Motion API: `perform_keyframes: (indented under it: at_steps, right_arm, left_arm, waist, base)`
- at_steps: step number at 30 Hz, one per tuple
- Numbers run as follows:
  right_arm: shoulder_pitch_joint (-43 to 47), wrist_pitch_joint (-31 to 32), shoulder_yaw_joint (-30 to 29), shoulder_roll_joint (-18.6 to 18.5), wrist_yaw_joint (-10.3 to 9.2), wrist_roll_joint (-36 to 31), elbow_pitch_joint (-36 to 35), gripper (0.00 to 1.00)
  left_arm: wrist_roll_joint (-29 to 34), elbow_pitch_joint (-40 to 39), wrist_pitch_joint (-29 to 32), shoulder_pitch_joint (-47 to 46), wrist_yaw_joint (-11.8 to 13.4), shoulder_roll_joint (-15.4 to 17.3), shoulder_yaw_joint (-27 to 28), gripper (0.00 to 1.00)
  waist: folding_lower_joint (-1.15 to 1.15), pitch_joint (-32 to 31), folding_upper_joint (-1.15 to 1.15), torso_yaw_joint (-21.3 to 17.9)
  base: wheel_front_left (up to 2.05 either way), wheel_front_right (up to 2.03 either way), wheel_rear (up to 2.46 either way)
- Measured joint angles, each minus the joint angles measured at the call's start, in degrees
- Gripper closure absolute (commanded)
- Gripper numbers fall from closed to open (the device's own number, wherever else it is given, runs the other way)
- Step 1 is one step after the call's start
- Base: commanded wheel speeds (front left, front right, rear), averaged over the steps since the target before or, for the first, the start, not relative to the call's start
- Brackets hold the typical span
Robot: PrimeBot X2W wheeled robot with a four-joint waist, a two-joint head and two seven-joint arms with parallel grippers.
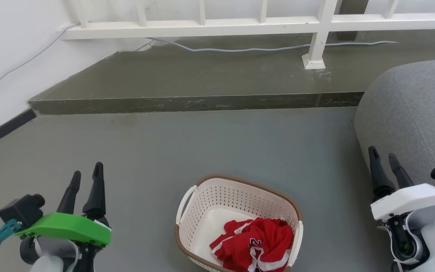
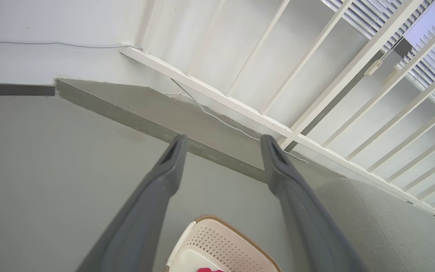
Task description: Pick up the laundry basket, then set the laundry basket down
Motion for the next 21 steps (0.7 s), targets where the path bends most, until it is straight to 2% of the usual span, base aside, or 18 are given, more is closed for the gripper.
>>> perform_keyframes:
  at_steps: [16,21]
  right_arm:
    - [0.0,-3.4,3.6,-0.9,-2.78,-13.2,0.2,0.0]
    - [0.0,-4.5,4.2,-1.0,-3.55,-16.9,0.2,0.0]
  left_arm:
    - [14.7,0.0,-3.2,0.0,1.8,1.1,-5.0,0.0]
    - [19.0,0.3,-4.2,0.0,3.2,1.1,-6.1,0.0]
  waist:
    - [0.0,0.0,0.0,-0.1]
    - [0.0,0.0,0.0,-0.2]
  base:
    - [0.0,0.0,0.0]
    - [0.0,0.0,0.0]
